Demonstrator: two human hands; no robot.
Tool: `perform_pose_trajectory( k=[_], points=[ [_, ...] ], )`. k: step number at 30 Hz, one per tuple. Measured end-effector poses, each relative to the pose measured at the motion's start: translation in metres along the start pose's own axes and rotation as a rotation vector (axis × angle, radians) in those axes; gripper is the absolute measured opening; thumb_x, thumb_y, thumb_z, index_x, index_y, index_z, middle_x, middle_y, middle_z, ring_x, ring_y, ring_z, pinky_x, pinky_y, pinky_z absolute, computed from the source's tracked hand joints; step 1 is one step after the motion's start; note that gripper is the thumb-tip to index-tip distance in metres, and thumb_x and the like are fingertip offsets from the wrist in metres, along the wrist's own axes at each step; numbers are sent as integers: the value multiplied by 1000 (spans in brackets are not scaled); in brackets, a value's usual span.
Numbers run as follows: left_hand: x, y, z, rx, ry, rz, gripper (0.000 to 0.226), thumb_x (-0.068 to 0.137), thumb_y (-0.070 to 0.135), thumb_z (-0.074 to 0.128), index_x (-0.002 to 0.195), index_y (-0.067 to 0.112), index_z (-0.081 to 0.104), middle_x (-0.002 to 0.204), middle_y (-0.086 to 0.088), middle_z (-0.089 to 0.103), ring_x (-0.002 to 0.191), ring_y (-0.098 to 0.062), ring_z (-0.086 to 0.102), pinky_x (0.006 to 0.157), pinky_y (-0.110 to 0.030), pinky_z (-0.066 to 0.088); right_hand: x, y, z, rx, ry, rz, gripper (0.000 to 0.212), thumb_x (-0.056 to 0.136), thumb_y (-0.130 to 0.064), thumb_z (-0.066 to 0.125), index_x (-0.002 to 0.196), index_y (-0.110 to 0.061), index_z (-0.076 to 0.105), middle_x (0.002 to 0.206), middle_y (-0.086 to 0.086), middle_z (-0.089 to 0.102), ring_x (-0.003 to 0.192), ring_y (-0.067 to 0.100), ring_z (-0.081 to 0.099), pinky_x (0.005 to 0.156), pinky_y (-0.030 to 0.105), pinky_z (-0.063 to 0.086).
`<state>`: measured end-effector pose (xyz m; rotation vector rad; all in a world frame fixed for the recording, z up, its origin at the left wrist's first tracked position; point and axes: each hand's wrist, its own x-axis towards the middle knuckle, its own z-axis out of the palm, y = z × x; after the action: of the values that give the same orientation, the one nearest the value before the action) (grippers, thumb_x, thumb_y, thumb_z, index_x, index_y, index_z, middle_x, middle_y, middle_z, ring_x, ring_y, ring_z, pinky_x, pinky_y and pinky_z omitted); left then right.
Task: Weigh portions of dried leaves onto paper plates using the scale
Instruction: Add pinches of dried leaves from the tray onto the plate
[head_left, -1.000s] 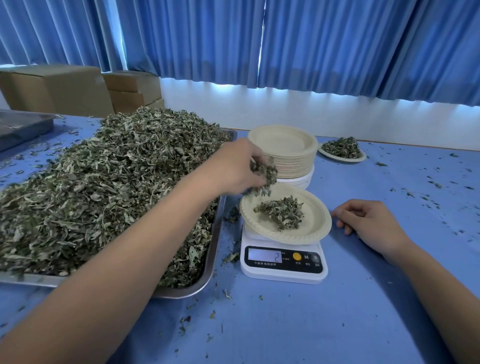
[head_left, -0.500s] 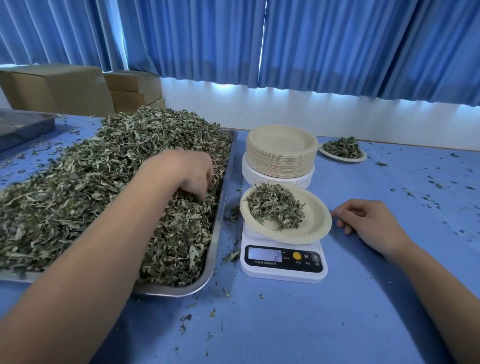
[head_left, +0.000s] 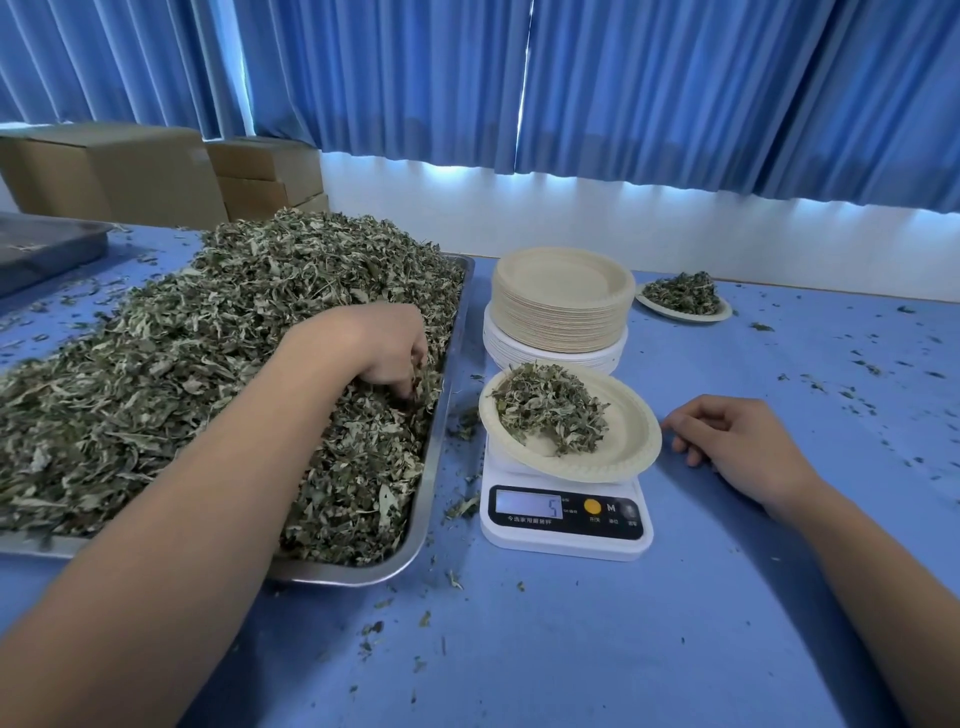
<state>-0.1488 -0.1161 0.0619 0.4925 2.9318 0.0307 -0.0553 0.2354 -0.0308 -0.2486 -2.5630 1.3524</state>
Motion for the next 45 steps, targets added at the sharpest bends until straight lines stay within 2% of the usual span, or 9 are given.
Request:
perform_pose_trajectory(
  k=[4, 12, 14, 18, 25, 31, 37, 42, 45],
  points=[
    [-2, 2, -4, -29, 92, 4, 29, 81, 22, 80, 106, 23, 66, 113, -11, 67, 91, -28, 58, 93, -39, 51, 1, 1, 0, -1, -1, -5, 19, 96, -20, 66, 81, -14, 76, 70, 3, 72, 55, 9, 60, 63, 23, 45],
    [-9, 8, -19, -91, 305, -42, 22, 85, 14, 72, 103, 24, 64, 107, -7, 66, 95, -30, 61, 92, -46, 52, 2, 3, 0, -2, -9, -14, 20, 96, -20, 66, 80, -15, 76, 70, 2, 73, 55, 9, 60, 61, 21, 44],
    [-9, 9, -18, -93, 341, -71, 32, 86, 13, 70, 117, 20, 64, 116, -8, 65, 104, -33, 61, 88, -43, 49, 2, 3, -1, -2, -7, -13, 20, 96, -20, 66, 80, -15, 76, 70, 1, 73, 55, 9, 60, 62, 22, 44],
    [-10, 10, -19, -148, 406, -94, 19, 86, 12, 68, 106, 11, 66, 111, -11, 66, 98, -35, 62, 83, -42, 50, 2, 3, 0, -7, -5, -20, 20, 96, -20, 67, 78, -16, 75, 70, 2, 73, 55, 9, 60, 62, 23, 44],
    [-29, 37, -34, -283, 500, 124, 26, 84, 19, 74, 63, 16, 58, 61, -1, 54, 58, -14, 47, 49, -24, 30, 2, 4, -1, 4, -7, -5, 19, 96, -20, 67, 80, -15, 75, 71, 3, 73, 56, 10, 60, 64, 24, 45],
    [-38, 83, -18, -440, 353, 372, 8, 82, 21, 76, 84, 14, 74, 66, 4, 64, 58, -9, 52, 53, -25, 36, 3, 5, 0, -8, -10, -8, 20, 95, -21, 67, 78, -16, 75, 72, 3, 74, 57, 10, 61, 67, 27, 46],
    [-24, 102, 10, -484, 295, 412, 50, 85, 27, 77, 130, 22, 56, 111, 5, 56, 99, -12, 55, 82, -24, 40, 4, 5, 0, -5, -11, -18, 19, 95, -21, 67, 79, -16, 75, 72, 2, 74, 57, 11, 61, 65, 26, 45],
    [-16, 81, -2, -521, 351, 339, 36, 88, 31, 72, 122, 27, 61, 100, 9, 59, 87, -10, 59, 80, -27, 45, 4, 6, 0, -5, -10, -16, 20, 96, -21, 67, 78, -16, 75, 72, 3, 74, 58, 11, 61, 65, 26, 45],
    [-8, 60, -9, -329, 355, 212, 21, 95, 19, 59, 115, 23, 64, 98, 6, 60, 83, -12, 58, 79, -30, 47, 4, 5, 0, -9, -10, -18, 20, 96, -21, 67, 79, -16, 75, 72, 3, 74, 58, 11, 61, 65, 26, 46]
  ],
)
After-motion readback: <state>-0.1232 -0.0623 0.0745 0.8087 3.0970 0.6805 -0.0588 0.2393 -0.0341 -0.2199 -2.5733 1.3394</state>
